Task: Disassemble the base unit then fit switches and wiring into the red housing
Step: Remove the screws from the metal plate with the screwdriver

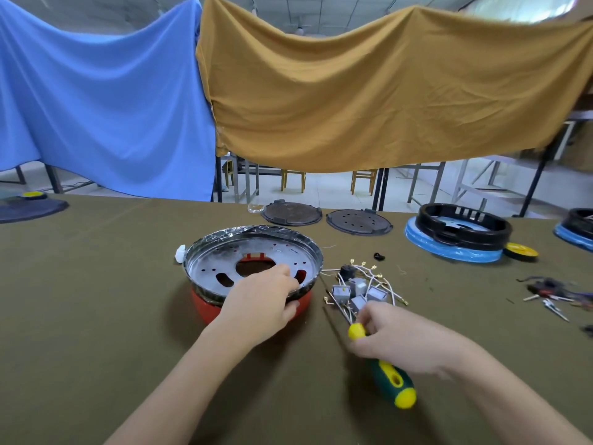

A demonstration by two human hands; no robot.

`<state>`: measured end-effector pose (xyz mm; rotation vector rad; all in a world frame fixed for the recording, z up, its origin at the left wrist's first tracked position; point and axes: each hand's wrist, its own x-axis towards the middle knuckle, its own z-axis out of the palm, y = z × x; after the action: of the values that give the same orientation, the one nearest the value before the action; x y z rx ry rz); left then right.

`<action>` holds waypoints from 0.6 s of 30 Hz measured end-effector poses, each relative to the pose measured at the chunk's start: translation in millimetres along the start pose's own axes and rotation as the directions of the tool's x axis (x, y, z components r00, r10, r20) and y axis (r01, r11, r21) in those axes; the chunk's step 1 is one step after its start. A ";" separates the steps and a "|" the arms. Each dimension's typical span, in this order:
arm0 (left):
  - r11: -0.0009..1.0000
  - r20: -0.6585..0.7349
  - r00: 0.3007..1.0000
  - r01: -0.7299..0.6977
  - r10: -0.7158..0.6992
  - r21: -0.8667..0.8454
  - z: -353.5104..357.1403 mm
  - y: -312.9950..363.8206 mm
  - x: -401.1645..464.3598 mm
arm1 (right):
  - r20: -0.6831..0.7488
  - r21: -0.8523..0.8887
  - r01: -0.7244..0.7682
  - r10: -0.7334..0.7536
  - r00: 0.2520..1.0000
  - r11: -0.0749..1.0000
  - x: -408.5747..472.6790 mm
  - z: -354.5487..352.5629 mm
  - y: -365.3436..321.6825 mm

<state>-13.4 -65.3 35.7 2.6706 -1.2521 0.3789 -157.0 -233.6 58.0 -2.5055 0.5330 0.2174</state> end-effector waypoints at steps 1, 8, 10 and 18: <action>1.000 0.001 1.000 0.003 -0.003 -0.001 0.4 -0.1 -0.4 | -0.034 0.097 0.024 -0.021 0.999 0.995 -0.3 -3.9 2.1; 1.000 -0.006 1.000 0.008 -0.008 0.007 -0.4 0.9 -0.4 | -0.075 0.631 0.055 -0.009 0.997 0.774 17.6 -23.2 8.1; 1.000 -0.008 1.000 0.011 -0.011 0.009 -0.5 1.1 -1.0 | -0.083 0.711 0.082 -0.033 0.996 0.699 22.7 -28.1 11.3; 1.000 -0.017 1.000 0.022 -0.022 0.011 -2.2 3.7 -1.3 | -0.565 0.593 0.457 -0.061 0.823 0.663 64.0 -51.2 -10.6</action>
<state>-17.4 -66.1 37.5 2.6824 -1.2184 0.4062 -92.4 -275.1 88.7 -1.7892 0.3281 -0.6788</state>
